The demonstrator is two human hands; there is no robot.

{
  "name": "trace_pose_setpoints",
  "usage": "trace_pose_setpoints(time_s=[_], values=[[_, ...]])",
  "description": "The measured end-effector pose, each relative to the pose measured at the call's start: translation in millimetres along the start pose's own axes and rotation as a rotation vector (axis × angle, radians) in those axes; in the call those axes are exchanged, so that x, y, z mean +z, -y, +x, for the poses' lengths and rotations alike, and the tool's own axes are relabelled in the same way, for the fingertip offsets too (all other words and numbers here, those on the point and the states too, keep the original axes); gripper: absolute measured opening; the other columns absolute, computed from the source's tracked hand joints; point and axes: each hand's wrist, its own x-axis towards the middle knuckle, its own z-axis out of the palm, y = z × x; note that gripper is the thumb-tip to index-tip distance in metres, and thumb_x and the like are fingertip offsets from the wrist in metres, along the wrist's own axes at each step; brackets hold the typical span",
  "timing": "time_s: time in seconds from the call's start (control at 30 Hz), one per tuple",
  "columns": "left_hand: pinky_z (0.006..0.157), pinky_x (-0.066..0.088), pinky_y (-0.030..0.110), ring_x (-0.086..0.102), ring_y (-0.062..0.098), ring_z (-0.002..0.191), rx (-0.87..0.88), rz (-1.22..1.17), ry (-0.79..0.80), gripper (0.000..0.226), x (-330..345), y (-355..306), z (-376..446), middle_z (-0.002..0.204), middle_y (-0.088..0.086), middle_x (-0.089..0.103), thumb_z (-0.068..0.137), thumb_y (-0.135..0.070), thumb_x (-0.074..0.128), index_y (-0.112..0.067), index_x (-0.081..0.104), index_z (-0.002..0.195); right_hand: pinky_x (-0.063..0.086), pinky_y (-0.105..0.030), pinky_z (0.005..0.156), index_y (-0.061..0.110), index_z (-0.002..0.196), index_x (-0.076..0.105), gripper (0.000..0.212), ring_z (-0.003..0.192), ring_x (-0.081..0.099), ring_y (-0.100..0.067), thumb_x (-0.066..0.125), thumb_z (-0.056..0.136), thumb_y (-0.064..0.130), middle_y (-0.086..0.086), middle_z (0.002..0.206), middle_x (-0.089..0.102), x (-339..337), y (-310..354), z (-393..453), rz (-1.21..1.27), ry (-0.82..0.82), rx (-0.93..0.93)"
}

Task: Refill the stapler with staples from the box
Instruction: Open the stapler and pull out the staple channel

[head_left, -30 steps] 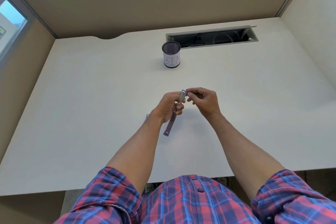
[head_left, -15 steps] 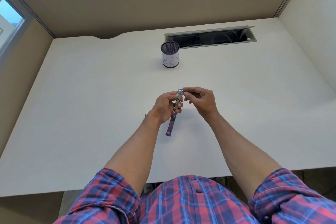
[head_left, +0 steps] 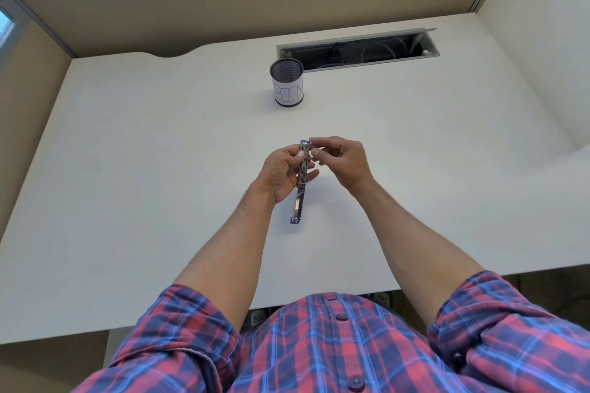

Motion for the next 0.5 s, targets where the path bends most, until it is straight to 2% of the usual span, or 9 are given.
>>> trace_pose_setpoints(time_s=[0.2,0.27,0.37,0.43,0.5], values=[[0.086,0.060,0.045,0.063,0.019,0.081,0.008,-0.042,0.006,0.030,-2.0,0.7,1.6,0.089,0.010,0.067,0.104,-0.001,0.043,0.000,0.070,0.116,0.057,-0.026,0.074,0.027,0.090,0.082,0.026,0.070,0.071,-0.012,0.083,0.079,0.003,0.000,0.091,0.081,2.3,5.1,-2.0,0.020,0.015,0.004],[0.085,0.060,0.045,0.061,0.022,0.087,0.011,-0.044,0.000,0.030,-2.2,-0.2,2.1,0.096,0.014,0.064,0.104,-0.001,0.043,0.001,0.069,0.119,0.060,-0.030,0.076,0.025,0.090,0.082,0.023,0.071,0.074,-0.017,0.084,0.079,0.005,-0.002,0.091,0.081,2.8,5.5,-2.4,0.015,0.024,-0.011],[0.086,0.060,0.045,0.060,0.026,0.094,0.014,-0.047,0.000,0.031,-2.5,-1.3,2.4,0.102,0.018,0.063,0.105,-0.002,0.043,0.004,0.066,0.124,0.061,-0.040,0.079,0.013,0.094,0.081,0.017,0.073,0.075,-0.024,0.084,0.080,0.004,-0.005,0.091,0.081,3.7,5.4,-2.5,-0.005,0.021,-0.027],[0.088,0.059,0.046,0.059,0.028,0.099,0.011,-0.048,0.009,0.031,-2.6,-0.4,3.0,0.106,0.019,0.062,0.105,-0.003,0.043,0.003,0.067,0.124,0.061,-0.035,0.076,0.011,0.094,0.080,0.017,0.072,0.074,-0.021,0.084,0.079,0.003,-0.003,0.090,0.081,4.6,5.1,-3.6,-0.047,-0.007,-0.045],[0.088,0.059,0.047,0.063,0.026,0.095,0.011,-0.056,0.019,0.030,-3.0,0.2,3.3,0.101,0.016,0.066,0.105,-0.003,0.043,0.002,0.068,0.120,0.058,-0.029,0.072,0.013,0.093,0.080,0.016,0.071,0.074,-0.016,0.084,0.080,0.005,0.001,0.088,0.080,6.1,5.8,-5.6,-0.121,-0.041,-0.101]])
